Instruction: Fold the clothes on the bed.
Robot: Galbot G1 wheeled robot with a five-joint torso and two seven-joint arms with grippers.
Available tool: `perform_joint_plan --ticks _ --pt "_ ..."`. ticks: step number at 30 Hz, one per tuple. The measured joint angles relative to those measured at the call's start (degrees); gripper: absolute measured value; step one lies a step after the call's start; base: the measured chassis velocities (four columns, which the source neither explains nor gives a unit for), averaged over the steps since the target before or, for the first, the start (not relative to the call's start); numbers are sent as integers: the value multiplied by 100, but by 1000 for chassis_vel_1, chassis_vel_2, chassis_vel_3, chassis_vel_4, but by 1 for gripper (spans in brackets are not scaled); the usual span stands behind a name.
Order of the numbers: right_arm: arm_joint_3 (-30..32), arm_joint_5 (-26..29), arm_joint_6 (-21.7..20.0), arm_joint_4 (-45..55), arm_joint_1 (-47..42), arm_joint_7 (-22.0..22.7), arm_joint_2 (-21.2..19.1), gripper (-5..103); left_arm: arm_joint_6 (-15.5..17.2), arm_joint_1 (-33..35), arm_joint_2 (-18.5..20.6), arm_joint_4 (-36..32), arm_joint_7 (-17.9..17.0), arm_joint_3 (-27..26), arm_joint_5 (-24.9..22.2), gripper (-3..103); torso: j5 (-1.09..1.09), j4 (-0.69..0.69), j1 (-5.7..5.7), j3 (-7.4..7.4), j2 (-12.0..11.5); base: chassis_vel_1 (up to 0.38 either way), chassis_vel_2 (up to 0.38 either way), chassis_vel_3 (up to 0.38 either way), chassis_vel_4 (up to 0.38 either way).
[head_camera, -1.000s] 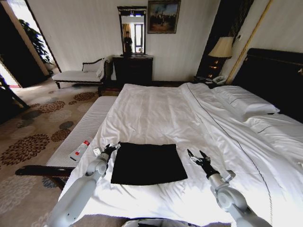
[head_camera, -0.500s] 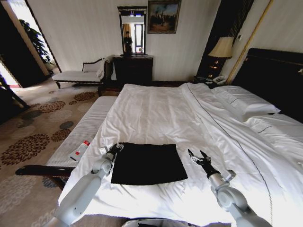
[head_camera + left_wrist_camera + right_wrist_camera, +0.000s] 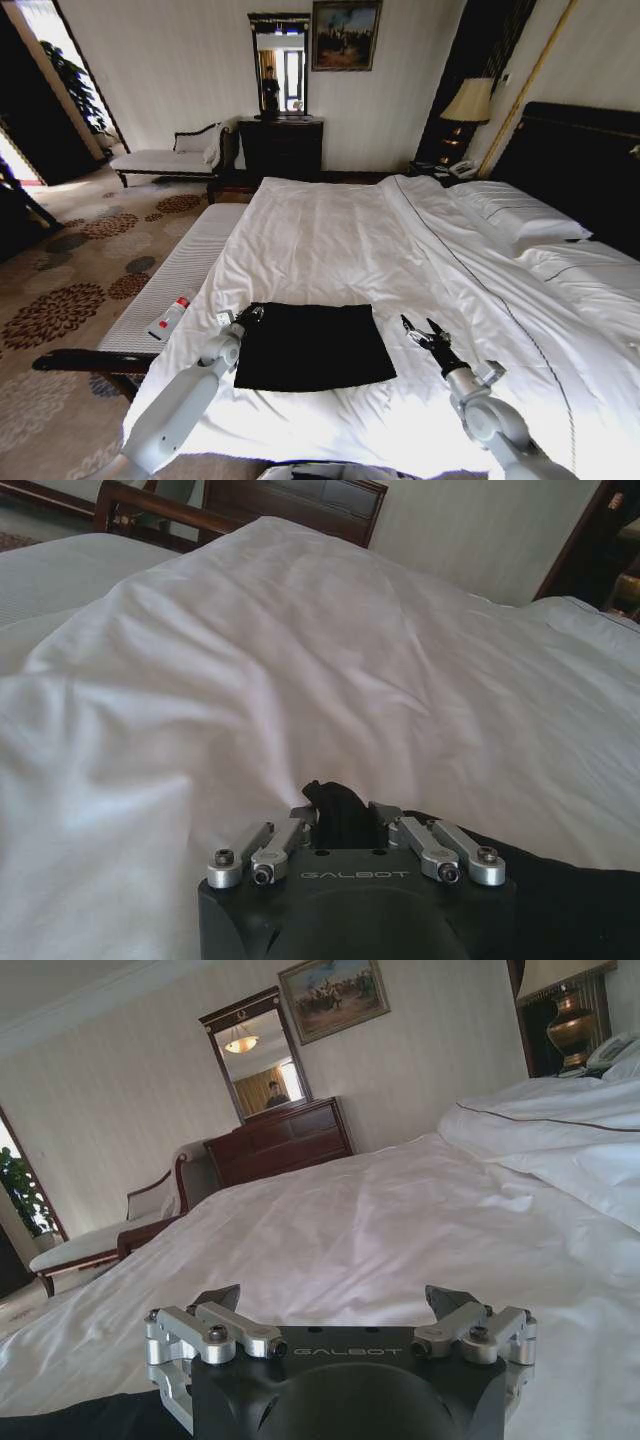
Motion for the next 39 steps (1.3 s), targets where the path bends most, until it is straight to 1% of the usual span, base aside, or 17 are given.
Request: perform_joint_plan --ticks 1,2,6,7,8,9,12,16,20,21,23,25,27,31,32,35,39 --pt "0 6 -8 8 -3 2 4 100 10 -6 -2 7 0 0 -2 28 0 0 0 0 1 0 0 0 0" --pt "0 6 -8 8 -3 2 4 100 10 -6 -2 7 0 0 -2 28 0 0 0 0 1 0 0 0 0" --pt "5 11 -15 10 -14 3 8 100 20 11 2 24 8 -30 -9 7 0 0 0 0 0 0 0 0 0" --pt "5 11 -15 10 -14 3 8 100 20 11 2 24 8 -30 -9 7 0 0 0 0 0 0 0 0 0" --pt "5 11 -17 8 -17 3 9 100 21 29 4 24 9 -48 -9 3 0 0 0 0 1 0 0 0 0" --pt "4 11 -23 4 -16 4 12 100 21 42 7 24 10 -63 -8 2 -1 0 0 0 0 0 0 0 0" --pt "-33 8 -55 -2 -3 11 16 100 21 69 9 23 10 -91 -6 2 0 -1 0 0 1 0 0 0 0" --pt "-194 69 -225 25 103 117 -25 100 21 115 23 8 10 -111 -8 2 0 -1 0 0 1 0 0 0 0" --pt "-555 595 -841 156 580 515 -170 100 7 197 33 0 12 -131 -12 2 -1 1 0 0 1 0 0 0 0" --pt "-555 595 -841 156 580 515 -170 100 7 197 33 0 12 -131 -12 2 -1 1 0 0 1 0 0 0 0" --pt "-717 960 -1105 90 842 644 -218 100 -1 225 30 -25 6 -157 -12 2 -1 2 0 0 0 0 0 0 0" --pt "-873 1281 -1268 -116 1137 729 -246 100 -6 236 35 -55 -20 -170 -14 2 -1 1 1 0 1 0 0 0 0" --pt "-926 1390 -1319 -184 1237 750 -256 100 -7 237 43 -68 -27 -170 -14 2 0 0 1 0 1 0 0 0 0" --pt "-1266 1999 -1528 -482 1843 879 -312 100 -20 254 115 -146 -18 -116 42 2 0 0 1 0 0 0 0 0 0" --pt "-1266 1999 -1528 -482 1843 879 -312 100 -20 254 115 -146 -18 -116 42 2 0 0 1 0 0 0 0 0 0" --pt "-1526 2334 -1647 -763 2335 1010 -317 100 -25 269 162 -216 -8 -81 78 2 -1 2 1 0 0 0 0 0 0" --pt "-1756 2455 -1696 -1078 2678 1069 -315 100 -34 286 234 -287 -9 -71 78 2 0 0 1 0 0 0 0 0 0"
